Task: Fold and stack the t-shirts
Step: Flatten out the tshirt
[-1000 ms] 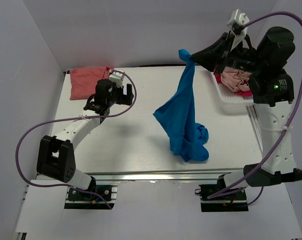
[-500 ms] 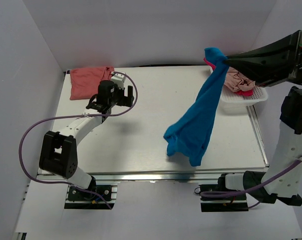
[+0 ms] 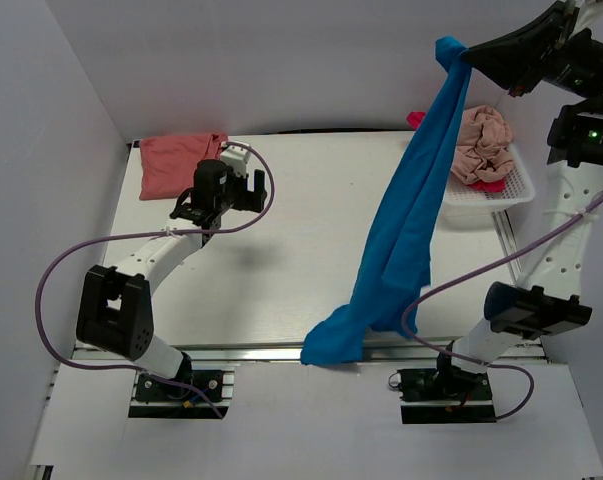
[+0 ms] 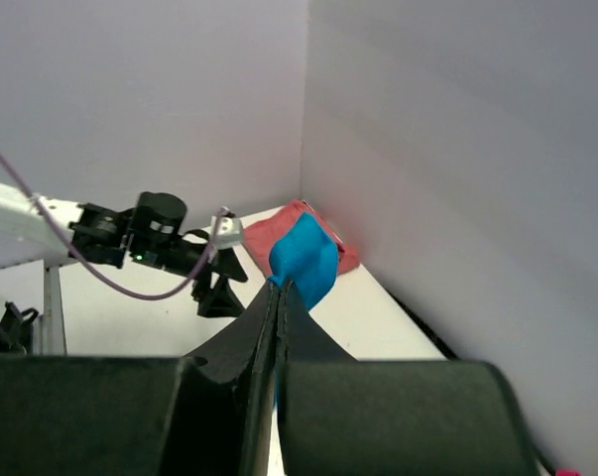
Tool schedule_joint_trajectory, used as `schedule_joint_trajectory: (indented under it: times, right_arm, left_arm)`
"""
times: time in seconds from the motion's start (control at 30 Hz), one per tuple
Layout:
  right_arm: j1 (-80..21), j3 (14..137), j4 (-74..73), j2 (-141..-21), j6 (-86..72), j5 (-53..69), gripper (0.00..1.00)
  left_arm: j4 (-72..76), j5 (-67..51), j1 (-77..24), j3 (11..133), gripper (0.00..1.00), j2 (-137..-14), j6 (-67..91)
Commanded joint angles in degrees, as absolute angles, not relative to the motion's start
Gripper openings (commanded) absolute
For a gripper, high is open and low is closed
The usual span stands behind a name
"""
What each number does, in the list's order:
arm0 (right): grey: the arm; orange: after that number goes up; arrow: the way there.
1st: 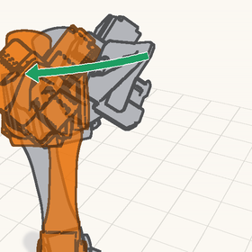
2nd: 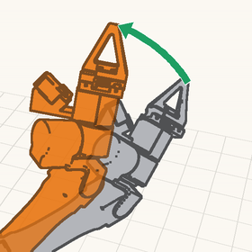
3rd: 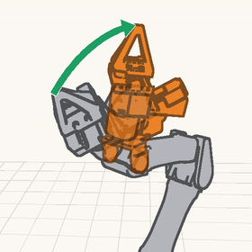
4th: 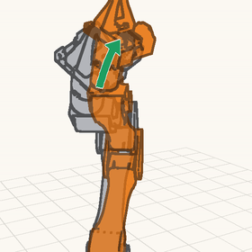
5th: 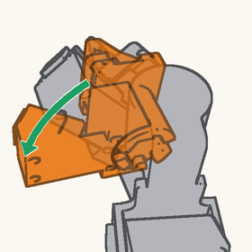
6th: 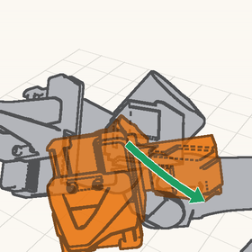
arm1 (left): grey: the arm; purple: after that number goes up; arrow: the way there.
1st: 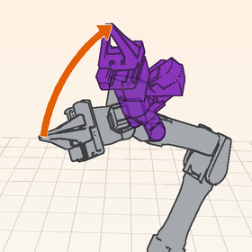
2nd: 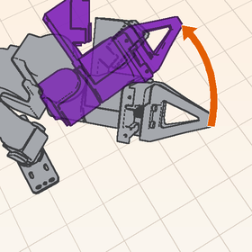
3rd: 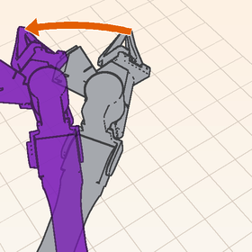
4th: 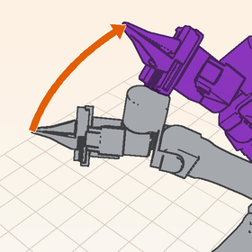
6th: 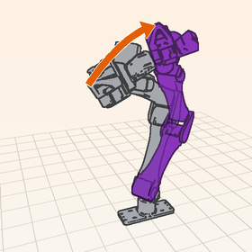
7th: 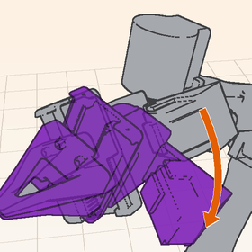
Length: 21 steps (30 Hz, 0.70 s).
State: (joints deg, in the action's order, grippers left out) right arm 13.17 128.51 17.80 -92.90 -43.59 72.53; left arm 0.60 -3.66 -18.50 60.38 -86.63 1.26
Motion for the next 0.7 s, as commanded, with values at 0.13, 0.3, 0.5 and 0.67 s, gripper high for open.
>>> schedule_joint_trajectory:
  times: [0.13, 0.3, 0.5, 0.67]
  right_arm:
    - [17.40, 129.38, 10.40, -95.35, -34.75, 65.49, 0.00]
    - [17.49, 124.82, 3.88, -97.12, -23.83, 61.53, 0.00]
    - [16.88, 117.08, 2.38, -94.83, -18.98, 63.35, 0.00]
    - [5.23, 110.66, -4.90, -94.05, -19.35, 71.89, 0.00]
  left_arm:
    - [0.44, -6.06, -18.72, 61.35, 0.98, -85.16, 0.97]
    - [-1.65, -12.19, -18.72, 61.70, 0.98, -85.17, 0.79]
    - [-3.16, -17.14, -20.82, 62.75, 0.98, -84.99, 0.53]
    - [-5.17, -13.11, -24.16, 65.64, 0.98, -90.59, 0.09]
